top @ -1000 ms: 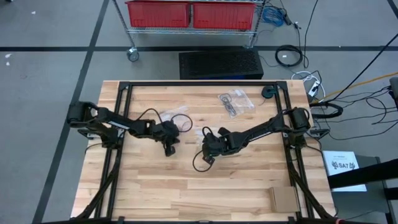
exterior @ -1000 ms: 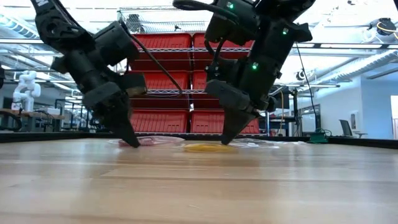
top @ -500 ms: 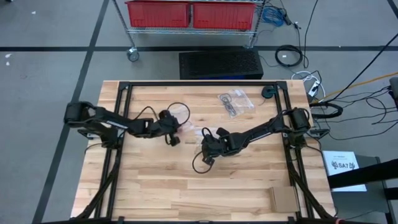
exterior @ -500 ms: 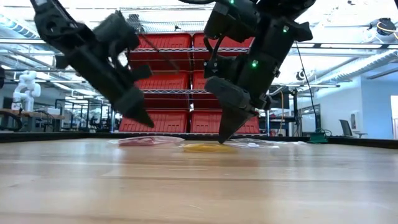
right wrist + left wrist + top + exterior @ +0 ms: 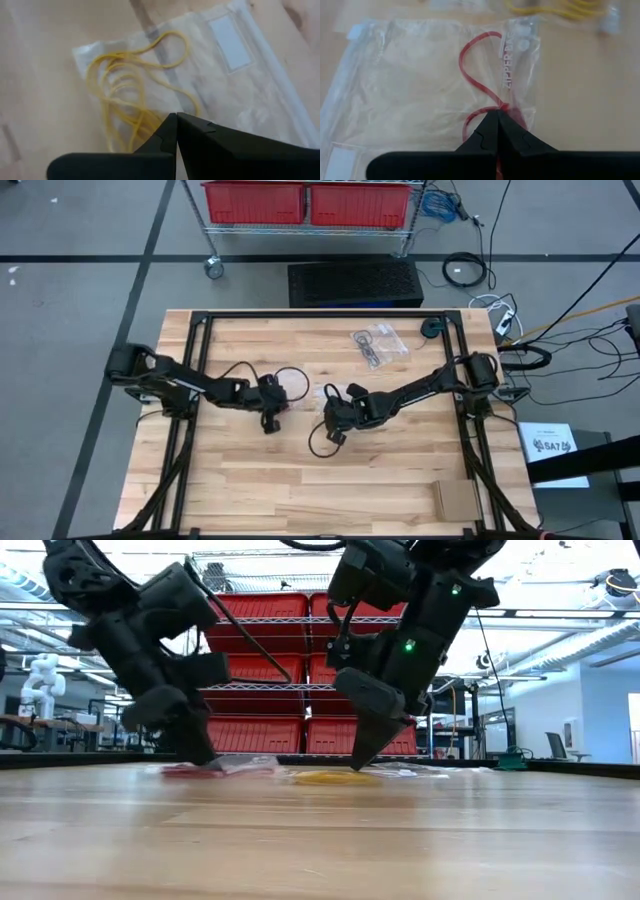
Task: Sort rubber bands
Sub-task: Adjust the top left and bottom zip bags
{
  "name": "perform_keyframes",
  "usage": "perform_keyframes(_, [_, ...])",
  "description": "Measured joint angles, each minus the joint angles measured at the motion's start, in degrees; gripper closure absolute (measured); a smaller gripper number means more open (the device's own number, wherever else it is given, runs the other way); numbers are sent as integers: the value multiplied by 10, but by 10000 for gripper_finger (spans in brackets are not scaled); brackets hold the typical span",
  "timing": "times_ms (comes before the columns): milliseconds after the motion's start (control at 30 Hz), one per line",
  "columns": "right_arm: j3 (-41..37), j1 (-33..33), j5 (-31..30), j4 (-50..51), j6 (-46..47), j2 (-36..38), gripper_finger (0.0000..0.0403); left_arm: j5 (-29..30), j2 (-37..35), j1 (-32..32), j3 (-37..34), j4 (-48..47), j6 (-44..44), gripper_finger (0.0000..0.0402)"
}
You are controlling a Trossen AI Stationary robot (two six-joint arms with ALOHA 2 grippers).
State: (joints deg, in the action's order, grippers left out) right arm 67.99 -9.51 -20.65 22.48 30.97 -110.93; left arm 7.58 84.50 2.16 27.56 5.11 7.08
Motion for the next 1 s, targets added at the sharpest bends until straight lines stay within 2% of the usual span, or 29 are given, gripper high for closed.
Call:
perform_keyframes(200, [0,18,0,-2,-35,0,403,5,-33,30,-2,-56,15,400])
perform_keyframes(333, [0,28,1,-3,-48,0,403,12,-36,43,-2,-52,17,400])
perform_keyframes(767, [0,54,60,-55,-90,-19,403,25,-41,65,-2,-38,32,400])
perform_keyframes(1000, [1,66,58,-76,-96,-32,403,34,-41,65,-1,-35,32,400])
